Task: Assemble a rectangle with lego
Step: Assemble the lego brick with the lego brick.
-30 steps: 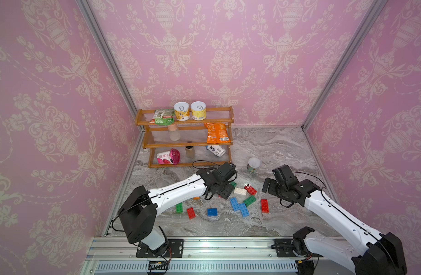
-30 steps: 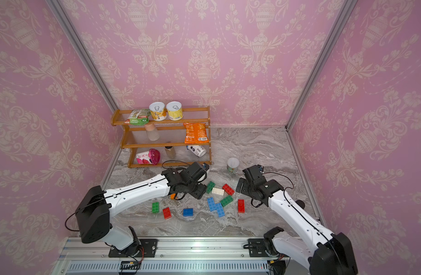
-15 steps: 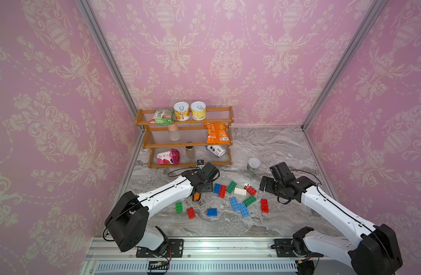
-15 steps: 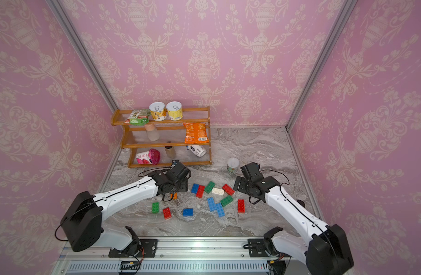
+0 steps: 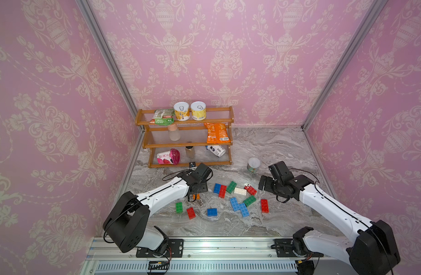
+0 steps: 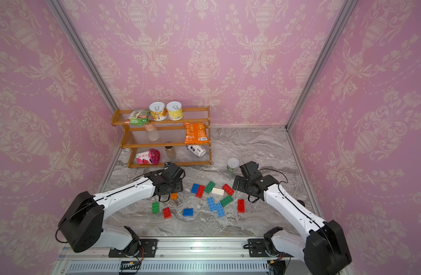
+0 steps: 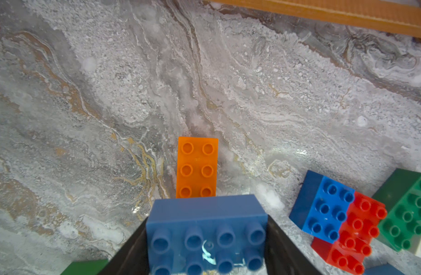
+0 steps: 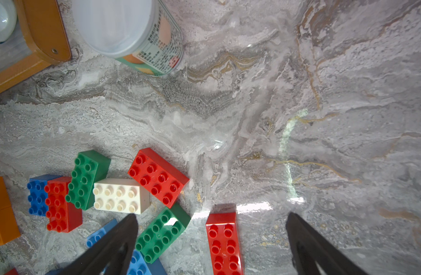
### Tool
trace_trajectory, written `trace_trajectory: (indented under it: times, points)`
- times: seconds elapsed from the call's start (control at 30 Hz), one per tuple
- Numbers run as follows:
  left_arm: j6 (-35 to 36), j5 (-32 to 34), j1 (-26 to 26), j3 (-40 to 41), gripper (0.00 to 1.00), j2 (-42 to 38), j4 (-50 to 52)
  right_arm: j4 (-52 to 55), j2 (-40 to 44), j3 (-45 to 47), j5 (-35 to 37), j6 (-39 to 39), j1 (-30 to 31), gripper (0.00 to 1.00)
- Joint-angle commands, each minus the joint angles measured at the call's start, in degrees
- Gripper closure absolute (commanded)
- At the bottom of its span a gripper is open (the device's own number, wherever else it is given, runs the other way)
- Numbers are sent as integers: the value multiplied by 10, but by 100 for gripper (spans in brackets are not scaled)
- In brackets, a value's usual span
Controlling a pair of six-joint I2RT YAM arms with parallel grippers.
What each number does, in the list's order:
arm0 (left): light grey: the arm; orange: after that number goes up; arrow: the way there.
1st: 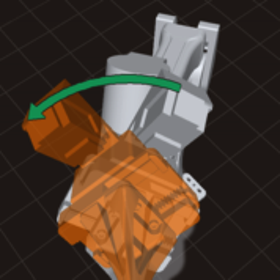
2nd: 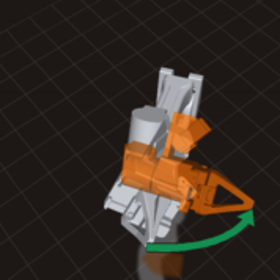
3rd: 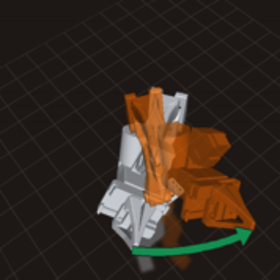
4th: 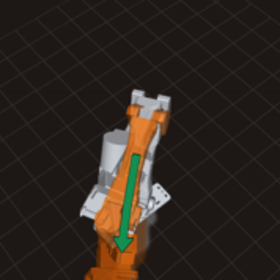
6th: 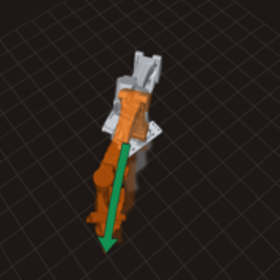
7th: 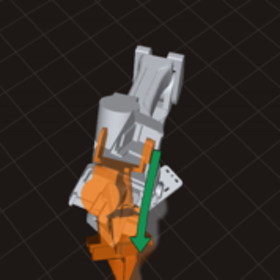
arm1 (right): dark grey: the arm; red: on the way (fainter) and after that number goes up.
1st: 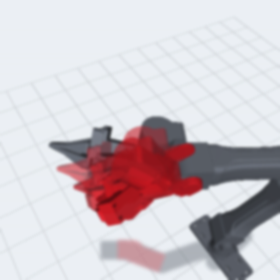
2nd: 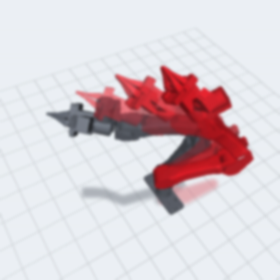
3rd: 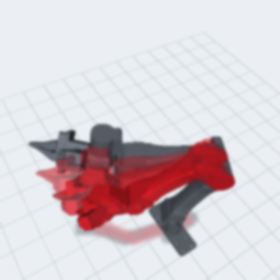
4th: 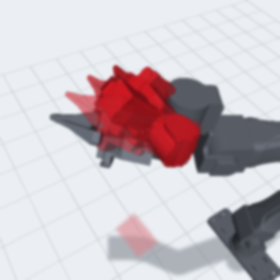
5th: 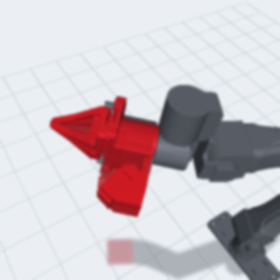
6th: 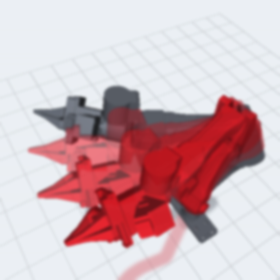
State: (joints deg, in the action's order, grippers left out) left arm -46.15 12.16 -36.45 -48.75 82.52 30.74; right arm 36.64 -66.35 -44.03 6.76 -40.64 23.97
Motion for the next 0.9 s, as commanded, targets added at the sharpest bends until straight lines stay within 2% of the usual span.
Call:
trace_trajectory:
  times: [0.0,0.27,0.43,0.87]
  points:
    - [16,-30,10,0,100,-2,-16,-4,-7,-17,-6,9,-5,0]
    - [42,-77,31,-8,100,10,6,-3,-6,-14,-5,6,-4,0]
    - [70,-83,37,-28,100,14,48,-3,-3,-11,-4,5,-4,0]
    - [103,-121,51,-48,100,54,53,-6,-2,-4,-4,1,-4,0]
